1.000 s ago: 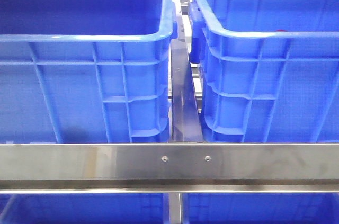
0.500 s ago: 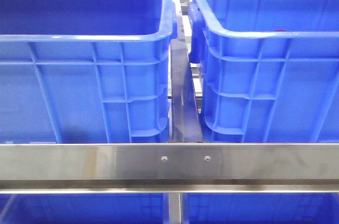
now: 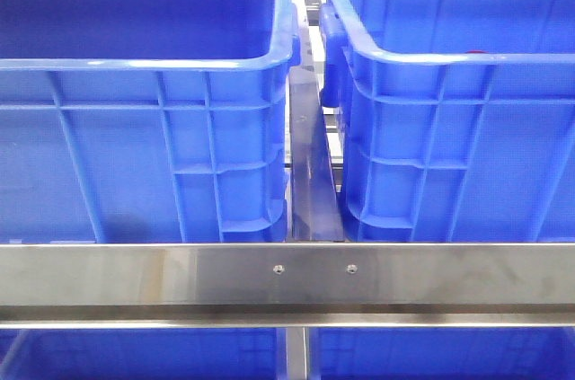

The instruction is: Pick red and yellow buttons and place in box

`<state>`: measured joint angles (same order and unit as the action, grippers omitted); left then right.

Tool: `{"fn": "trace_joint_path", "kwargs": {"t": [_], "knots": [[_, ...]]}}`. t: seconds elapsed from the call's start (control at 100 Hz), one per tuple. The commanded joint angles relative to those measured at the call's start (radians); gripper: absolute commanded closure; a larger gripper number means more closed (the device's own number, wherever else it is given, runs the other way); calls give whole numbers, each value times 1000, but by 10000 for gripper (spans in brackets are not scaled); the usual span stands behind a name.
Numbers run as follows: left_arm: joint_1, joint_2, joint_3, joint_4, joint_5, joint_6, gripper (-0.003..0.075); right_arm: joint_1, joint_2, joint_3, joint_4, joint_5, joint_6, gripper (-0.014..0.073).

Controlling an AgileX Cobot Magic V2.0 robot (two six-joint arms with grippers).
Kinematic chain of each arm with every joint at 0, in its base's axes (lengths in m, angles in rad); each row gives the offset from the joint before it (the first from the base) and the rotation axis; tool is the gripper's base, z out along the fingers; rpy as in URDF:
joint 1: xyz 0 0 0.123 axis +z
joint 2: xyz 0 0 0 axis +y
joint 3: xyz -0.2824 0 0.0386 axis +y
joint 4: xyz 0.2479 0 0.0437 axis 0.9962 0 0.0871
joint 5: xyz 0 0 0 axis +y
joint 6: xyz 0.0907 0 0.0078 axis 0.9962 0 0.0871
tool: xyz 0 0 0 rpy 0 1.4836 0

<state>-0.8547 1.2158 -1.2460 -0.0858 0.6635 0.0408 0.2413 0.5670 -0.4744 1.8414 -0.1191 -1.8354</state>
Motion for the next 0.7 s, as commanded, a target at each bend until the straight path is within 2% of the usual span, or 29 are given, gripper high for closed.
{"fn": "trace_joint_path", "kwargs": {"t": [0.0,0.09,0.19,0.35,0.5,0.69], "knots": [[-7,-27,-29,-10,-80,1,739,0,-3,-28,74,76,-13,329],[-7,-27,-29,-10,-80,1,739,0,-3,-28,74,105,-13,130],[-7,-27,-29,-10,-79,1,739,0,-3,-28,75,148,-12,-2],[-7,-27,-29,-10,-70,1,739,0,-3,-28,76,230,90,-9],[-7,-27,-29,-10,-66,1,739,0,5,-28,76,346,328,-9],[-7,-27,-29,-10,-60,1,739,0,47,-29,76,503,559,-9]]}}
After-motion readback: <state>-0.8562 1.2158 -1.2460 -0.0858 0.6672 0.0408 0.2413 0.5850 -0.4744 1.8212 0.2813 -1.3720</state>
